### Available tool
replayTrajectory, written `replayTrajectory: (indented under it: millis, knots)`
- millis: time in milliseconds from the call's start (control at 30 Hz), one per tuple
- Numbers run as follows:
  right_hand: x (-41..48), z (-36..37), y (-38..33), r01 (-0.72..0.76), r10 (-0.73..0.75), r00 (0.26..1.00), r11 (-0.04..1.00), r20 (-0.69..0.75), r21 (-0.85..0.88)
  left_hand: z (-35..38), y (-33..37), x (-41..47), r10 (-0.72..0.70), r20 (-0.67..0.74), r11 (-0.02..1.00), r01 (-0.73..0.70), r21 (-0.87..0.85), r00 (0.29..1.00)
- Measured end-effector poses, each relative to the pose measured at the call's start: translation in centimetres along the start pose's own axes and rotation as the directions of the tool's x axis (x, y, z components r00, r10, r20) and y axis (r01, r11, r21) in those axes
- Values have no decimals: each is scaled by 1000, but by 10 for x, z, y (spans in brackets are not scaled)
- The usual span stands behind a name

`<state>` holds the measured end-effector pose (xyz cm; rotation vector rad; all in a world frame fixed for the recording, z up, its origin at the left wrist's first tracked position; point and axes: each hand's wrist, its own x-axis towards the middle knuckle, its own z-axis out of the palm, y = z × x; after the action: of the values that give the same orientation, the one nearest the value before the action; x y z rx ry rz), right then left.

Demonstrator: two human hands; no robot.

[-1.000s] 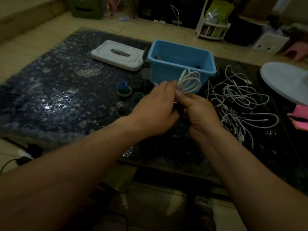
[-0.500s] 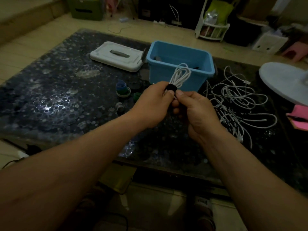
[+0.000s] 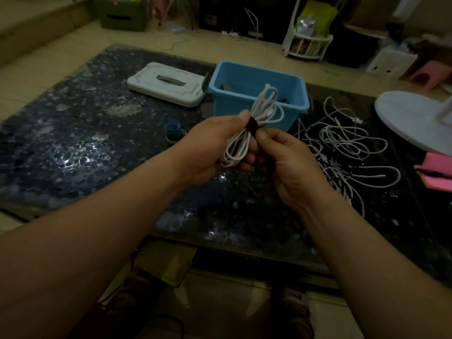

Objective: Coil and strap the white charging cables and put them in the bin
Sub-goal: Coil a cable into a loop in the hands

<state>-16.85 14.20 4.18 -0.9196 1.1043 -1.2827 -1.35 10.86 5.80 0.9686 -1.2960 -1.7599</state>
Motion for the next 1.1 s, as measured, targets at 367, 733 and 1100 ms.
replayTrajectory:
  millis: [367, 733, 1100]
  knots:
    - [4, 5, 9, -10, 7, 999, 997, 46, 71, -7, -8, -5, -125, 375, 836, 301, -459, 918]
    - [12, -13, 15, -16, 28, 985, 997, 171, -70, -18, -17, -2, -295, 480, 785, 496, -370, 826]
    - [36, -41, -20, 112, -309, 909, 827, -279, -551, -38, -3, 14, -194, -412, 981, 176, -81, 890]
